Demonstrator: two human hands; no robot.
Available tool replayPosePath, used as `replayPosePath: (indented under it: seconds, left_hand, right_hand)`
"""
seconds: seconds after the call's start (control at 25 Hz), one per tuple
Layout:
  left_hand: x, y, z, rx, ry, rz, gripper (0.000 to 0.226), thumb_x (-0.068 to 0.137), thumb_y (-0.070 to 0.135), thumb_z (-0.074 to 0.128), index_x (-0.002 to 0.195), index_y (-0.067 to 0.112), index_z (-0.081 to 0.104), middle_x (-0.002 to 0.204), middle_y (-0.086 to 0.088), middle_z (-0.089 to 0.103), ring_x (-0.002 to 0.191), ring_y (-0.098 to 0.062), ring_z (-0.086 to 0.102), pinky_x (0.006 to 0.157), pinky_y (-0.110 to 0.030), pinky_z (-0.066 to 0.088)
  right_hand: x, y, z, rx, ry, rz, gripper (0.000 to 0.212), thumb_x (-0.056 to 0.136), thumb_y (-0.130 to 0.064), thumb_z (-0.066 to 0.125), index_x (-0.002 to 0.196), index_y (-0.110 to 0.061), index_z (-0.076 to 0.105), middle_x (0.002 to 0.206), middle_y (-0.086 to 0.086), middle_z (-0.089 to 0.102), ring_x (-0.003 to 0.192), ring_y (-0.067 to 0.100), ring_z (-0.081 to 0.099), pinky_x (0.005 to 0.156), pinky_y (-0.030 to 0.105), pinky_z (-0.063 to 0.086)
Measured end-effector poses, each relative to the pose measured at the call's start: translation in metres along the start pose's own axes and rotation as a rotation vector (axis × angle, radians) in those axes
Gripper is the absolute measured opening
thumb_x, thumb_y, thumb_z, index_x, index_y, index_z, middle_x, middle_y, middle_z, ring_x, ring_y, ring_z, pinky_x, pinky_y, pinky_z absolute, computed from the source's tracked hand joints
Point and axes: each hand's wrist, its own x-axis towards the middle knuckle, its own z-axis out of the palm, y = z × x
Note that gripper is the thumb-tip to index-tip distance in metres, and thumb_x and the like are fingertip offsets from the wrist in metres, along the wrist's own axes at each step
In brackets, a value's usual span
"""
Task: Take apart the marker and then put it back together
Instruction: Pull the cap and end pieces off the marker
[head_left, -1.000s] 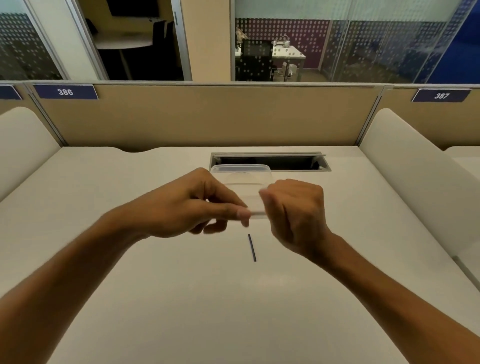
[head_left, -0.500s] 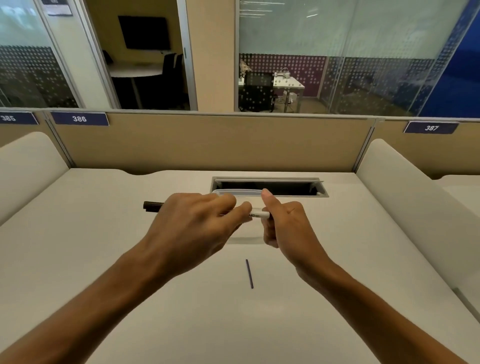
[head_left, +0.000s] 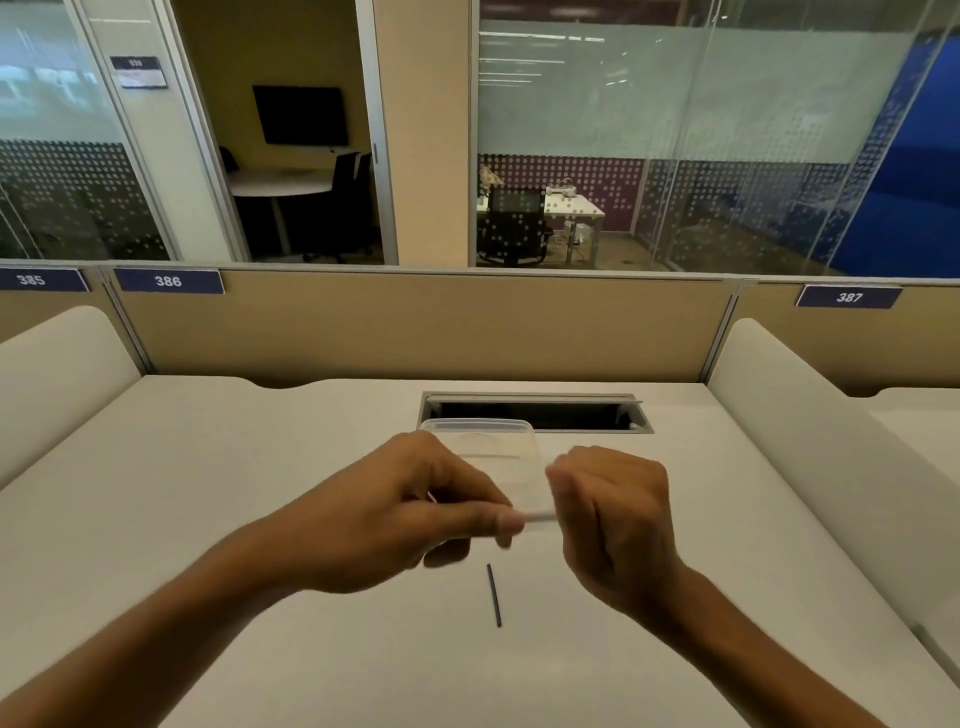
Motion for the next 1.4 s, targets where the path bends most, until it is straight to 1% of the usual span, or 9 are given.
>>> replayPosePath:
  seconds: [0.12,0.24,0.44,0.6,0.88,1.0,1.16,1.28,1.4]
  left_hand:
    - [-0.003,0.009,-0.005,-0.177,-0.183,-0.161,0.025,0.084,0.040,0.062,0.085,0.020,0.077,0.052,0.007,0.052,0.043,-0.007,0.037,0.044,-0.015,0.033]
    - [-0.005,0.009,0.005,-0.081,-0.033,-0.080,0.027,0.083,0.044,0.063,0.092,0.022,0.078,0.055,0.009,0.057,0.048,-0.007,0.044,0.048,-0.017,0.036]
    - [-0.011,-0.001,0.012,0.954,0.284,0.364,0.028,0.093,0.037,0.051,0.099,0.021,0.074,0.068,0.007,0.067,0.048,-0.013,0.056,0.041,-0.024,0.047]
    - [-0.008,-0.007,0.014,1.340,0.321,0.484,0.023,0.088,0.023,0.059,0.101,0.009,0.073,0.061,-0.002,0.056,0.040,-0.017,0.045,0.034,-0.021,0.036]
    - [-0.010,0.006,0.014,0.827,0.291,0.314,0.040,0.097,0.046,0.038,0.104,0.023,0.070,0.071,0.008,0.068,0.056,-0.016,0.060,0.051,-0.031,0.052]
    - [-0.011,0.015,0.007,0.292,0.093,0.180,0.030,0.095,0.044,0.051,0.095,0.023,0.073,0.058,0.013,0.059,0.050,-0.008,0.050,0.052,-0.017,0.041]
    - [-0.017,0.025,-0.001,-0.059,-0.173,0.028,0.024,0.093,0.035,0.057,0.090,0.018,0.074,0.054,0.003,0.054,0.045,-0.009,0.040,0.047,-0.015,0.037]
    - [-0.020,0.025,0.008,0.076,-0.019,0.109,0.024,0.091,0.040,0.058,0.095,0.023,0.075,0.058,0.006,0.058,0.050,-0.008,0.047,0.050,-0.020,0.040]
    - [-0.021,0.019,0.013,0.633,0.278,0.363,0.026,0.093,0.041,0.056,0.100,0.024,0.074,0.072,0.010,0.070,0.056,-0.009,0.057,0.050,-0.029,0.049]
  right_hand:
    - [0.005,0.005,-0.006,-0.091,0.033,-0.259,0.041,0.103,-0.030,0.035,0.064,-0.016,0.036,0.038,0.005,0.042,0.051,0.010,0.030,0.047,0.020,0.027]
    - [0.004,0.005,-0.006,-0.124,0.050,-0.193,0.049,0.103,-0.029,0.036,0.057,-0.013,0.043,0.039,0.005,0.042,0.048,0.011,0.031,0.044,0.022,0.028]
    - [0.001,-0.014,0.000,0.262,-0.068,0.695,0.062,0.098,-0.046,0.041,0.043,-0.018,0.039,0.039,-0.004,0.035,0.037,0.009,0.031,0.039,0.022,0.030]
    - [0.005,-0.017,-0.002,0.535,-0.265,1.225,0.064,0.096,-0.047,0.039,0.036,-0.025,0.034,0.042,-0.007,0.032,0.040,0.007,0.031,0.046,0.016,0.036]
    - [0.007,-0.024,-0.007,0.350,-0.040,0.734,0.066,0.097,-0.049,0.043,0.043,-0.011,0.035,0.042,0.005,0.031,0.038,0.015,0.029,0.040,0.030,0.029]
    - [0.007,-0.021,-0.014,0.149,-0.015,0.264,0.047,0.101,-0.036,0.037,0.057,-0.021,0.036,0.045,-0.006,0.032,0.040,0.005,0.033,0.043,0.012,0.026]
    - [0.013,-0.015,-0.025,-0.045,0.017,-0.262,0.039,0.103,-0.027,0.035,0.065,-0.017,0.035,0.040,0.005,0.041,0.050,0.011,0.030,0.047,0.020,0.026]
    - [0.014,-0.014,-0.024,-0.113,0.056,-0.202,0.042,0.103,-0.027,0.035,0.063,-0.016,0.039,0.041,0.005,0.042,0.047,0.011,0.032,0.044,0.026,0.029]
    - [0.011,-0.021,-0.018,0.041,0.027,0.228,0.056,0.102,-0.034,0.038,0.050,-0.014,0.041,0.042,-0.004,0.037,0.039,0.011,0.031,0.038,0.028,0.026]
